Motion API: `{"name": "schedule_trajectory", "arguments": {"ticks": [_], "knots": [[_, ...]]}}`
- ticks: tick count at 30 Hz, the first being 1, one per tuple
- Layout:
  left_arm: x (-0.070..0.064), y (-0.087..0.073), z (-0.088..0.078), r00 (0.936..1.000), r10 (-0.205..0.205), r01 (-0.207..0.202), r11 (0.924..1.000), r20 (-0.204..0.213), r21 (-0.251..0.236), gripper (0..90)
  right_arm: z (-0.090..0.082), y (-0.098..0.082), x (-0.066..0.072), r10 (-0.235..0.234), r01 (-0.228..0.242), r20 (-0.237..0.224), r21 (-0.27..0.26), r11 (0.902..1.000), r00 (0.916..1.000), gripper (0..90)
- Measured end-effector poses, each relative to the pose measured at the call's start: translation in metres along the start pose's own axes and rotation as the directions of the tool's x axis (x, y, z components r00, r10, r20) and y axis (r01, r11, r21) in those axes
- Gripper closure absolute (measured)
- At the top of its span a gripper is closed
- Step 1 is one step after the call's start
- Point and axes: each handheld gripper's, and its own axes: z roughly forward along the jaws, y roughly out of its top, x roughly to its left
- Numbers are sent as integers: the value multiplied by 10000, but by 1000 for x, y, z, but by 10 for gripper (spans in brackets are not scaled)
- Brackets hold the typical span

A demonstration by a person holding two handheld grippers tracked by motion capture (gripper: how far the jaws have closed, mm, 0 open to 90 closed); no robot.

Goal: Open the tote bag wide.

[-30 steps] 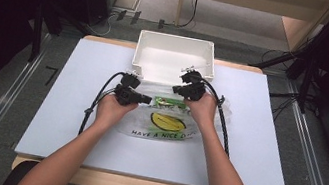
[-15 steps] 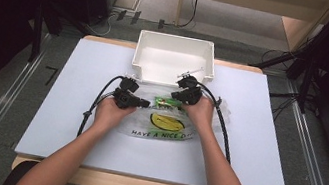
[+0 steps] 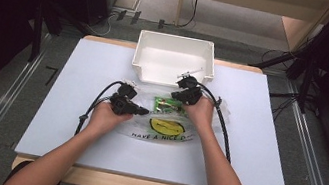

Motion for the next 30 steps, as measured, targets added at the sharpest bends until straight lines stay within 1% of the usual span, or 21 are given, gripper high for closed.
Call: {"name": "schedule_trajectory", "arguments": {"ticks": [2,4,5,8,10,14,18,21,25,28,29,30], "knots": [[-3,-4,0,9998,206,-208,9996,77,212,900,0,0,0,6,-6,6,6,10000,10000,900],[-5,-8,-1,9993,205,-213,9994,321,258,900,0,0,0,-13,13,30,5,10000,10000,900],[-6,-9,-1,9991,193,-204,9994,373,296,900,0,0,0,20,-20,41,4,10000,10000,900],[-10,-14,-3,9982,386,-399,9988,468,292,900,0,0,-1,37,-37,6,-15,10000,10000,900],[-11,-18,-4,9969,436,-455,9986,657,287,900,0,0,-1,66,-66,0,-24,10000,10000,900],[-14,-24,-6,9952,612,-639,9974,766,325,900,1,0,-1,77,-77,16,-28,10000,10000,900],[-18,-30,-6,9918,865,-907,9950,941,408,900,1,0,0,84,-84,46,-43,10000,10000,900],[-20,-33,-7,9909,875,-921,9949,1019,411,900,1,0,0,71,-71,59,-44,10000,10000,900],[-25,-37,-7,9867,1132,-1203,9912,1166,554,900,1,0,-1,116,-115,68,-70,9999,9999,900],[-30,-41,-7,9852,1187,-1271,9899,1234,627,900,1,0,-1,133,-132,88,-64,9999,9999,900],[-31,-42,-7,9846,1159,-1249,9902,1306,631,900,1,1,0,219,-218,95,-73,9997,9997,900],[-32,-44,-7,9836,1209,-1309,9890,1340,684,900,1,0,0,155,-154,106,-85,9998,9998,900]]}}
